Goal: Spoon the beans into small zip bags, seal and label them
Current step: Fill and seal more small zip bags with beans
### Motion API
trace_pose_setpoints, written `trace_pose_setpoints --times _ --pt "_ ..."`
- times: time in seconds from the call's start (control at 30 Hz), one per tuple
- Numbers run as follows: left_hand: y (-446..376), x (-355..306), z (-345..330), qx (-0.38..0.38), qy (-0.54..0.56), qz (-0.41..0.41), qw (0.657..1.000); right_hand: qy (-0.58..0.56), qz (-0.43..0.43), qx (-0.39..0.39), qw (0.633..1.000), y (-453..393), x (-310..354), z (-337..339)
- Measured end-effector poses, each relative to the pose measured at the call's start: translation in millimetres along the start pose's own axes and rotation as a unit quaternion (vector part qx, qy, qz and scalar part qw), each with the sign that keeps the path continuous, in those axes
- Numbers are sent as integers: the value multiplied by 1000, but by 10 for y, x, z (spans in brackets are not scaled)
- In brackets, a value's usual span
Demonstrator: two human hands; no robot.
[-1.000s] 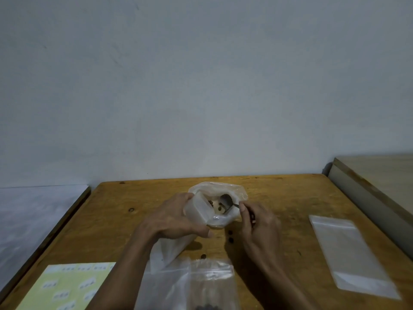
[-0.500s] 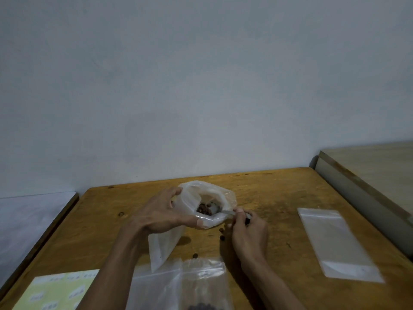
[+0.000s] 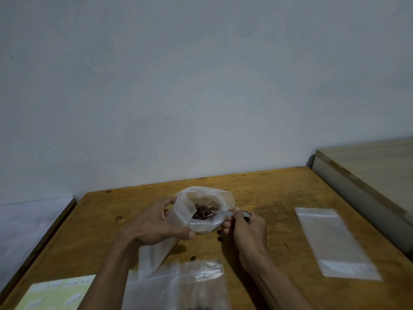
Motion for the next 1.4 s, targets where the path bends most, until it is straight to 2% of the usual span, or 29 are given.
trace_pose_setpoints --times 0.33,0.5,0.57,0.63,0.73,0.83,0.97,1.07,1.17,1.27,1.33,1.4 --pt "-6 69 -65 -59 -35 -13 998 16 65 27 997 76 540 71" --pt "-23 99 -88 -70 -43 3 997 84 133 58 986 257 801 5" --pt "-23 80 -101 -76 -42 2 996 185 204 85 958 370 806 -58" --pt "-20 64 -106 -79 -49 6 996 263 303 85 912 469 791 -85" --pt "-7 66 -92 -78 -40 13 996 266 408 15 873 451 749 28" --pt "15 63 -90 -79 -27 15 996 320 440 -12 839 327 574 85" --pt "24 41 -111 -84 -30 17 996 387 411 27 825 242 290 22" --pt "26 23 -110 -83 -31 19 996 368 360 9 857 228 203 -15" --pt "25 -47 -93 -86 -35 1 996 281 251 -25 926 199 138 7" --pt "24 -119 -97 -82 -25 -24 996 128 80 -35 988 162 18 44" --pt "31 -105 -88 -78 -35 -20 996 32 9 -28 999 153 -39 48" --pt "43 -54 -83 -77 -58 -1 995 6 6 -34 999 129 -13 87"
Point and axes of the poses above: each hand's wrist, its own y-axis away from the middle knuckle, its own z-axis out of the back of the hand, x = y × z, the point moved 4 cm from there along -y, towards the middle knuckle, and after that the axes turned 1 degree about -x, right-handed, at the moved point
